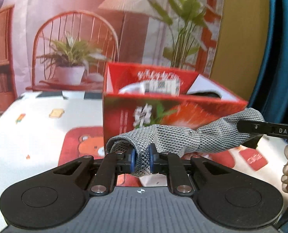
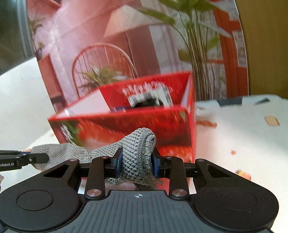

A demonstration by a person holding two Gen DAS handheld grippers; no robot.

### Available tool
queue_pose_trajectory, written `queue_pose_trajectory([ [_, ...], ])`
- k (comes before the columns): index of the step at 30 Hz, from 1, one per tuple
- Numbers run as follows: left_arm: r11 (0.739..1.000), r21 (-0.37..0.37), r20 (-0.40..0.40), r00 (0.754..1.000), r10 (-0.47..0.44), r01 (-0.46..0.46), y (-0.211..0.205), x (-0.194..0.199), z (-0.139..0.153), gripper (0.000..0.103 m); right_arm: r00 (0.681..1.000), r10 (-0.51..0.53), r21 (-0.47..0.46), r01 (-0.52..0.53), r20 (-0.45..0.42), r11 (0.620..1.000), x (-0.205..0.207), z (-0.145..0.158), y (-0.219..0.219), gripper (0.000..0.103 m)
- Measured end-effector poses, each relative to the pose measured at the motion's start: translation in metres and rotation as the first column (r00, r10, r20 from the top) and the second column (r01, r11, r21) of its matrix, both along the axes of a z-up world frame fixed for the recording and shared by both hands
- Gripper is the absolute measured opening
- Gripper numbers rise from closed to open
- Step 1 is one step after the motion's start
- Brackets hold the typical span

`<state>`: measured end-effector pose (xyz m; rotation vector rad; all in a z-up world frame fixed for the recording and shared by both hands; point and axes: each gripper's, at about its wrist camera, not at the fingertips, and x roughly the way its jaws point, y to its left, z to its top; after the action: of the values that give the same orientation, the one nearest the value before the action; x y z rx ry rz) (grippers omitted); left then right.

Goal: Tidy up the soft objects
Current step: 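Lift the grey mesh cloth with both grippers over the box, then lower the grey cloth into the box and open both grippers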

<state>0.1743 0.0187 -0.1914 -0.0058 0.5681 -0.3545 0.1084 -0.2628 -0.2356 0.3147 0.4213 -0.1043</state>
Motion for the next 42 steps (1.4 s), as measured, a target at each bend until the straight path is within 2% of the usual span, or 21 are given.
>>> queue_pose_trajectory([
  [5,0.999,-0.039,0.069,0.998,0.006,-0.004,0.000,-0.007,0.032,0.015,0.997,0.023,-0.030,-0.021,0.071,0.999,-0.004,0.035,-0.001,0.027],
  [9,0.999,-0.038,0.118,0.993,-0.004,0.009,-0.007,-0.002,0.053,0.015,0.994,0.032,-0.057,-0.026,0.109,0.998,0.003,0.061,-0.006,0.027],
  [14,1.000,-0.025,0.158,0.987,-0.007,0.012,-0.020,0.023,0.071,0.015,0.992,0.020,-0.109,-0.006,0.121,0.994,0.023,0.083,-0.015,0.026],
  [18,1.000,0.012,0.162,0.987,-0.013,0.011,-0.036,0.049,0.074,0.015,0.993,-0.040,-0.134,0.055,0.110,0.990,0.046,0.092,-0.020,0.026],
  [24,0.999,0.040,0.114,0.993,-0.002,-0.002,-0.051,0.094,0.064,0.015,0.995,-0.062,-0.181,0.076,0.084,0.981,0.089,0.089,-0.023,0.025],
  [31,0.998,0.055,0.030,0.999,0.016,-0.018,-0.056,0.138,0.041,0.015,0.998,-0.064,-0.244,0.059,-0.009,0.968,0.135,0.069,-0.029,0.025],
  [37,0.997,0.077,-0.041,0.999,-0.002,0.005,-0.061,0.157,0.019,0.015,0.987,-0.082,-0.244,0.047,-0.135,0.969,0.160,0.045,-0.040,0.025],
  [42,0.997,0.082,-0.053,0.999,-0.005,0.010,-0.059,0.161,0.014,0.015,0.983,-0.070,-0.236,0.029,-0.171,0.971,0.163,0.037,-0.044,0.027],
])
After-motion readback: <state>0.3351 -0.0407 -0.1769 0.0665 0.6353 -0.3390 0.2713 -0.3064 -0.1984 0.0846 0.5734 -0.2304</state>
